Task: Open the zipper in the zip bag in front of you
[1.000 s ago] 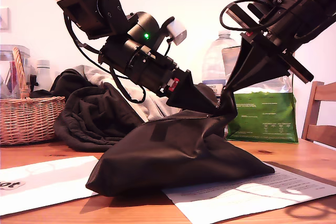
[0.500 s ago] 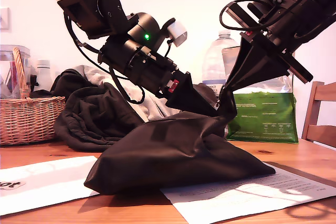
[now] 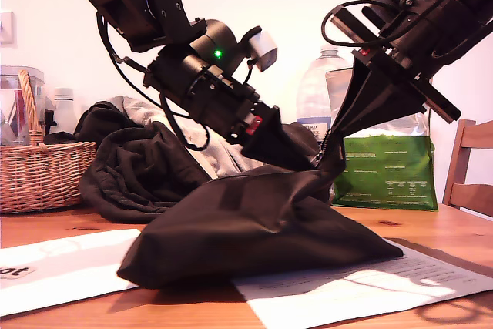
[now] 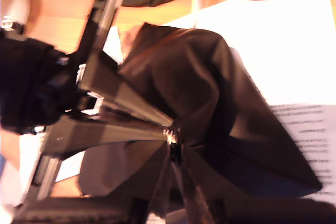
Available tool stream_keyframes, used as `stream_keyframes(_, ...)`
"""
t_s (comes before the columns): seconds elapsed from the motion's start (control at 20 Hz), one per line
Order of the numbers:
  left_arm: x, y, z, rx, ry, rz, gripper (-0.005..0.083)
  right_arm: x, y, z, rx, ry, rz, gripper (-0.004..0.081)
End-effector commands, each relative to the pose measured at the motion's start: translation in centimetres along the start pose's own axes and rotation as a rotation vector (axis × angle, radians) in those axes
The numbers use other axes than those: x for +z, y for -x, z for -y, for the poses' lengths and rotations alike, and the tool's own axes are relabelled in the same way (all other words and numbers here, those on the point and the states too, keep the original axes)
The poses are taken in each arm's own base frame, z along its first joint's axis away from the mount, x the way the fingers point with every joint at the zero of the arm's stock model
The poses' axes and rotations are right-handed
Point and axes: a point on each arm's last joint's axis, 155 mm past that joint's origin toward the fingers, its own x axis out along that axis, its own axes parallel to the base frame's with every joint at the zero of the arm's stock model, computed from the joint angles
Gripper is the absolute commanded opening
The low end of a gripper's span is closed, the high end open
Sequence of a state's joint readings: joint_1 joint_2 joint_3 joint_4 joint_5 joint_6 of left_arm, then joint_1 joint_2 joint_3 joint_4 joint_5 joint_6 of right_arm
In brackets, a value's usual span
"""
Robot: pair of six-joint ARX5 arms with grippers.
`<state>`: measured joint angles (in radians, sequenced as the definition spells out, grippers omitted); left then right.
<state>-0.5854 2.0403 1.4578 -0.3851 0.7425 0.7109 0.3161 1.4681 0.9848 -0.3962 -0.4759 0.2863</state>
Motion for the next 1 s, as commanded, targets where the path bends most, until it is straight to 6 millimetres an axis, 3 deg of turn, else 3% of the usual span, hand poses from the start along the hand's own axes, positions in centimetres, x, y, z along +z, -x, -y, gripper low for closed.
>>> stream_keyframes(0.0,-3.5,-0.6,0.1,-0.028,0.093,-0.071,-0.002,0.1,-0.2,0.2,-0.014,0.013,0.005,-0.0013)
stream_keyframes(0.25,-4.4,0.3,-0.2,-0.029,0.147,-0.083,-0.0019,0.2,-0.2,0.6,-0.037,0.019,0.011,-0.0013)
stream_keyframes(0.65,-1.5,1.4,1.2,-0.163,0.316,0.057,-0.0008,0.2,-0.2,0.6,-0.037,0.029,0.012,-0.0012)
stream_keyframes(0.8,-0.4,0.4,2.0,-0.171,0.209,0.073,0.0189,0.2,-0.2,0.6,-0.036,0.029,0.012,-0.0012)
stream_keyframes(0.95,-1.0,-1.3,1.0,-0.061,0.107,-0.012,0.0239,0.2,-0.2,0.6,-0.037,0.03,0.011,-0.0012)
